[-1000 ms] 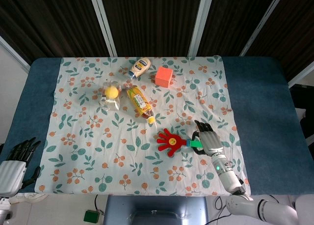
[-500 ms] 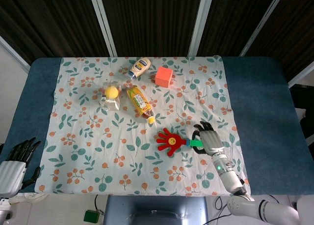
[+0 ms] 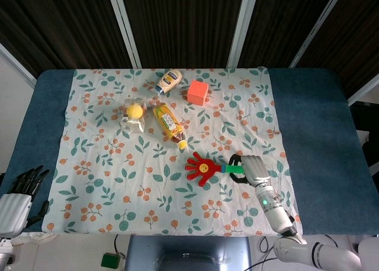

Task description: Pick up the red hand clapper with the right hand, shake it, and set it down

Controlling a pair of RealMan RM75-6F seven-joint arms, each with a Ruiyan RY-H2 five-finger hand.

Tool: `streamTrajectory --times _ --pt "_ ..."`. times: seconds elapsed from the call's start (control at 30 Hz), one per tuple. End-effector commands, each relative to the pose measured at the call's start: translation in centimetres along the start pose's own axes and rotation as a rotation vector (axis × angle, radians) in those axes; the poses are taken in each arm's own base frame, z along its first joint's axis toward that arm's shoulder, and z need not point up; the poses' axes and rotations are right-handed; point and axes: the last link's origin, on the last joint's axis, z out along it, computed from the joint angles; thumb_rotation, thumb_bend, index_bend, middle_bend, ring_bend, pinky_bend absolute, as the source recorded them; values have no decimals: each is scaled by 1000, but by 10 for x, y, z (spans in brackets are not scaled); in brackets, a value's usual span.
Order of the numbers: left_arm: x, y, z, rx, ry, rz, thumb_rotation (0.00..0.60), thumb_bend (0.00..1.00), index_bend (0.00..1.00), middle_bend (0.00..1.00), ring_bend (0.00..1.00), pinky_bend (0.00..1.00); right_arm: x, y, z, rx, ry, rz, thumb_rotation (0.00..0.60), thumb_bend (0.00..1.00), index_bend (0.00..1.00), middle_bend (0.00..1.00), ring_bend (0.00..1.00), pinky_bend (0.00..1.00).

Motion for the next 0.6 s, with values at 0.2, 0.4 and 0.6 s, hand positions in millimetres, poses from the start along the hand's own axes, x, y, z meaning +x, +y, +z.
streamTrajectory --times 0.2,0.4,0.6 --pt "0 0 0 1 -1 1 600 449 0 0 0 111 -2 1 -1 10 24 202 600 462 911 752 821 842" --pt "-1 0 1 9 -2 6 600 449 0 0 0 112 8 -12 -13 141 -4 799 600 462 891 761 826 844" --pt "-3 1 2 15 -8 15 600 448 0 0 0 111 31 -10 -36 383 146 1069 600 462 882 760 826 844"
